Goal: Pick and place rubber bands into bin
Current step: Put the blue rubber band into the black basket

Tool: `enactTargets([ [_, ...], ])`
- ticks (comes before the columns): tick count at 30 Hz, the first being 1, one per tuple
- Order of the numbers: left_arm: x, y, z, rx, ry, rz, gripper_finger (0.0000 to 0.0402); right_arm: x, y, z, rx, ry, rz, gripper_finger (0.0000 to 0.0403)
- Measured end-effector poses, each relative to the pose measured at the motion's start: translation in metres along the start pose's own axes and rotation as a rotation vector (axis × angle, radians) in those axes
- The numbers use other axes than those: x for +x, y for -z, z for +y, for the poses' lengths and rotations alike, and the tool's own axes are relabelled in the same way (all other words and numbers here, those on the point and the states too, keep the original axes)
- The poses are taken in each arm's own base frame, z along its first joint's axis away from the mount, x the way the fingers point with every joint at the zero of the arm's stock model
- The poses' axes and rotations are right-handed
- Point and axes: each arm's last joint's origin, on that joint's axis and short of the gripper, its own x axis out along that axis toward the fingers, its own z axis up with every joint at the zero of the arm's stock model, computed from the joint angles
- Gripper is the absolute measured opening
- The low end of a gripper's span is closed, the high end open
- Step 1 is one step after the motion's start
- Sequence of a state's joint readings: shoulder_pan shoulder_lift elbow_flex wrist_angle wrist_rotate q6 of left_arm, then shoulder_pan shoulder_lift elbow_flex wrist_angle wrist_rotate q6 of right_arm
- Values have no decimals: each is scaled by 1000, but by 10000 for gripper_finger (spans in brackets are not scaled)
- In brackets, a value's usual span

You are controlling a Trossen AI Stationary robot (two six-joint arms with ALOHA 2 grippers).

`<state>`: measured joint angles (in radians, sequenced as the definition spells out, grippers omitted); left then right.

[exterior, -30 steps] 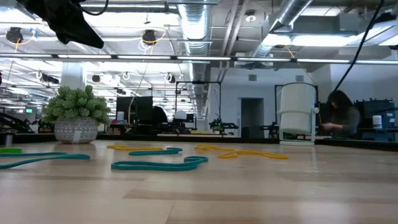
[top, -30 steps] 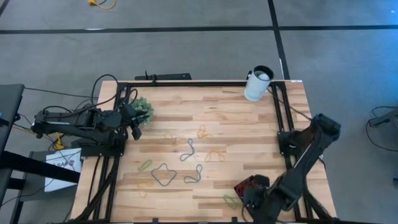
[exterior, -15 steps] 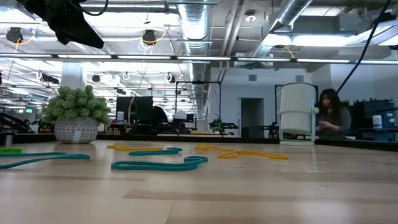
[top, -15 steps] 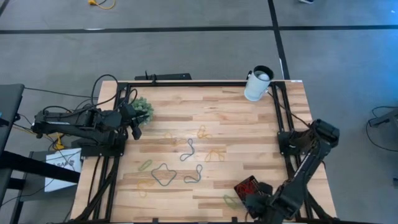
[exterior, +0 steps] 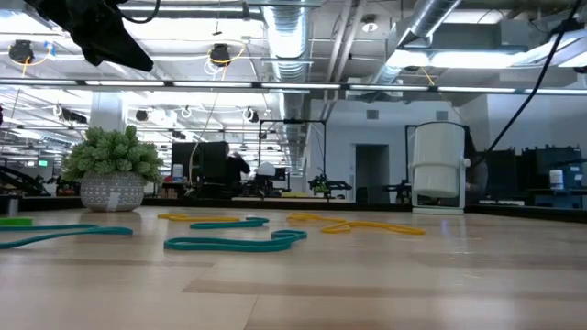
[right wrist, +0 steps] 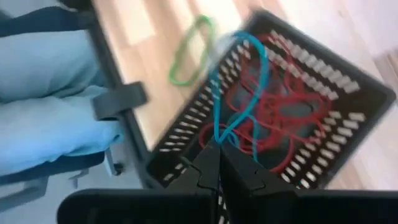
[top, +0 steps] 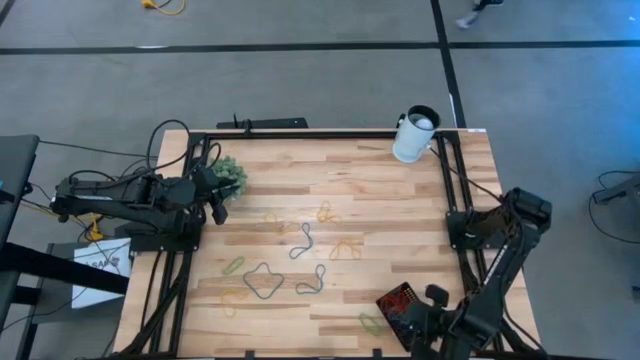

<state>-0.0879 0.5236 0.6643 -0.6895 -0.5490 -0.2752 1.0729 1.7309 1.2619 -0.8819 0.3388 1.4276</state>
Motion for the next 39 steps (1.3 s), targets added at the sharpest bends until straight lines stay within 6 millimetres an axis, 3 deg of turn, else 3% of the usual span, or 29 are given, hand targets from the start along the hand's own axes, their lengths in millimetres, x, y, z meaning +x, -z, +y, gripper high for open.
enactTargets([
  [4,0,0,0,0,3,1,73,11,10,-8,28,15,-3,0],
  [14,0,0,0,0,3,1,73,25,13,-16,48,26,5,1],
  [21,0,0,0,0,2,1,73,31,-2,-21,158,58,15,32],
  [27,0,0,0,-1,3,1,73,36,-15,-24,222,55,177,64],
  [39,0,0,0,1,3,2,73,43,-36,-27,240,12,274,80],
])
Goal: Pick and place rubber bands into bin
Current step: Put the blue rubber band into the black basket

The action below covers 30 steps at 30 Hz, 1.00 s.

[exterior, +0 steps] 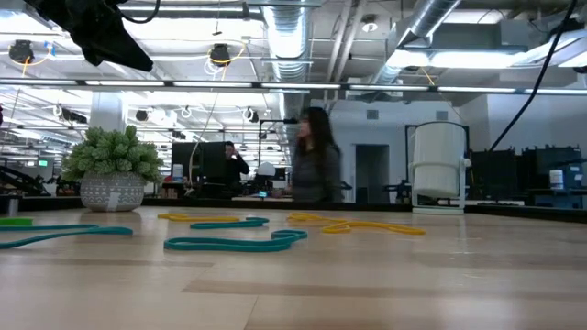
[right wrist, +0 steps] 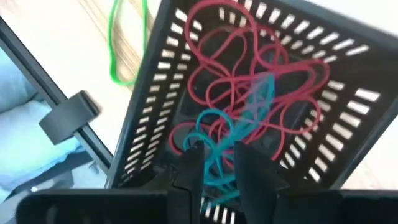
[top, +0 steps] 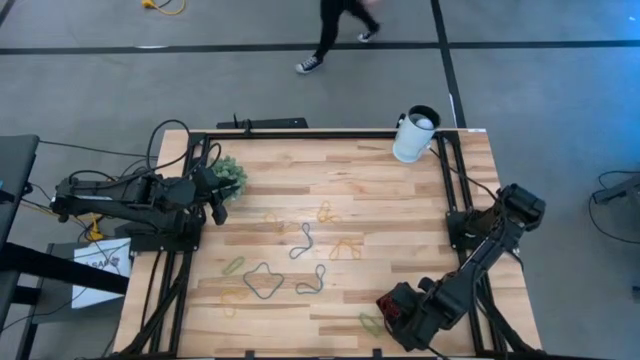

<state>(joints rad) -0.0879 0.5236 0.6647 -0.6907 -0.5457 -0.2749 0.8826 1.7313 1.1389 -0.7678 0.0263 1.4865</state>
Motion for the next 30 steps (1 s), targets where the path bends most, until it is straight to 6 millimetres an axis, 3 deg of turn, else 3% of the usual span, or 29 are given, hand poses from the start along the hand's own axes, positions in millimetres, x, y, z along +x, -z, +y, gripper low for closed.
enactTargets([
  [8,0,0,0,1,1,1,73,0,-2,1,18,-21,150,84],
  [16,2,1,-4,-20,83,38,73,-7,-9,1,-52,-53,63,83],
  [19,7,1,-10,-9,182,89,73,-30,-14,3,-171,-95,-120,83],
  [22,14,0,-19,-6,274,117,73,-67,-17,6,-356,-127,-418,83],
  [26,27,-2,-36,21,341,144,73,-107,-21,-1,-595,47,-893,83],
  [30,44,0,-60,64,377,175,73,-128,-29,-12,-559,274,-1179,83],
])
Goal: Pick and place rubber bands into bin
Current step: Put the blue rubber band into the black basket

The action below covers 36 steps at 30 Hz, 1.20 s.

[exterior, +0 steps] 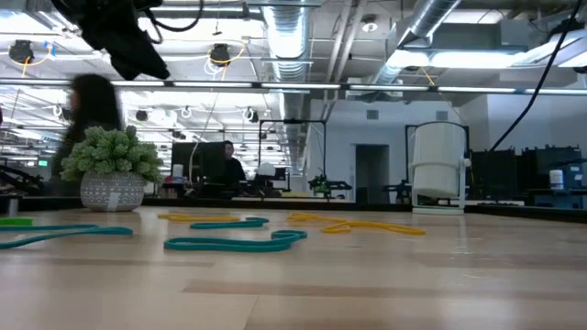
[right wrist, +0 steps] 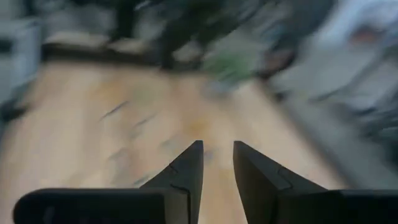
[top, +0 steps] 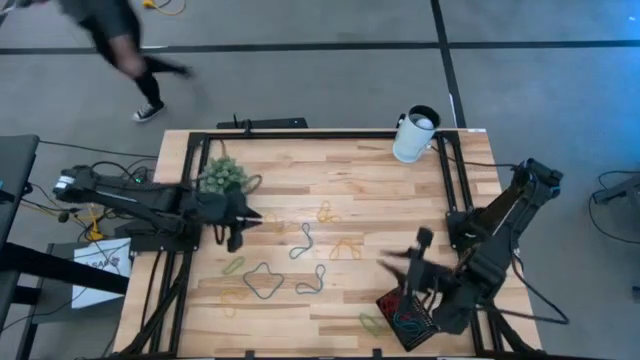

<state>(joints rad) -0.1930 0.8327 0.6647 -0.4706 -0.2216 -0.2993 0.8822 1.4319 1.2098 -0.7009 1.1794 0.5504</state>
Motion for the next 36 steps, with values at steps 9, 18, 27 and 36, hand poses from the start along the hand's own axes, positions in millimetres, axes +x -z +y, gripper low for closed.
enactTargets([
  [9,66,6,-34,11,-57,22,73,41,-5,-29,33,259,8,83],
  [18,148,37,-55,-13,-63,86,73,73,-5,-49,279,269,110,83],
  [27,200,35,-71,-30,-180,101,73,91,5,-44,393,179,259,83],
  [36,219,30,-76,-79,-319,142,73,89,16,-47,341,184,357,83],
])
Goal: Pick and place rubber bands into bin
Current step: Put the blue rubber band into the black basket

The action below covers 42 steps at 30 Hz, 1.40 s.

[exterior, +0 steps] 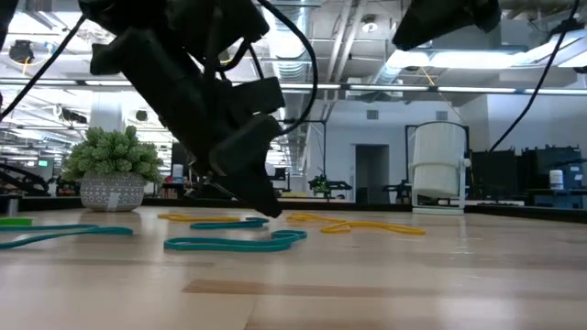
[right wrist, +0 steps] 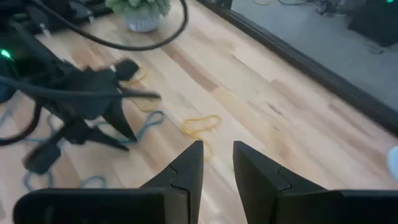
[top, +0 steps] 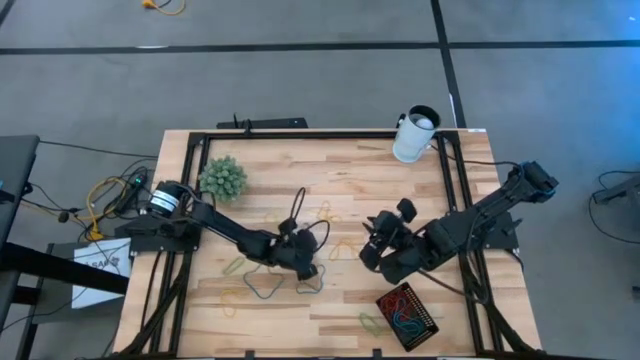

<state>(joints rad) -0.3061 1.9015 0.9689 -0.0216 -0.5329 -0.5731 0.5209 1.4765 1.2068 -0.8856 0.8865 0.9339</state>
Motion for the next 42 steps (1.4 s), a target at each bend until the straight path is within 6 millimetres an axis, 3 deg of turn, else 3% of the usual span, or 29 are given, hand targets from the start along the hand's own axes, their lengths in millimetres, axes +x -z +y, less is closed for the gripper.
enactTargets([
  [5,-6,-8,-3,-13,-81,-3,73,-19,-14,-29,-19,5,-28,83],
  [11,-7,-8,-4,-91,-37,35,73,-44,-42,-92,54,-35,-61,83],
  [15,-8,-7,-3,-128,-49,49,73,-32,-26,-116,150,-154,24,83],
  [20,-7,-7,-3,-136,-47,46,73,17,33,-110,215,-476,129,83],
  [24,-8,-6,-4,-151,-26,63,73,36,64,-106,235,-627,78,83],
  [31,-9,-3,-3,-151,-50,81,73,35,84,-93,129,-590,-59,83],
  [37,-7,2,-1,-162,-74,110,73,19,90,-72,87,-657,-183,83],
  [42,-7,1,-1,-165,-81,96,73,15,90,-71,87,-601,-234,83],
])
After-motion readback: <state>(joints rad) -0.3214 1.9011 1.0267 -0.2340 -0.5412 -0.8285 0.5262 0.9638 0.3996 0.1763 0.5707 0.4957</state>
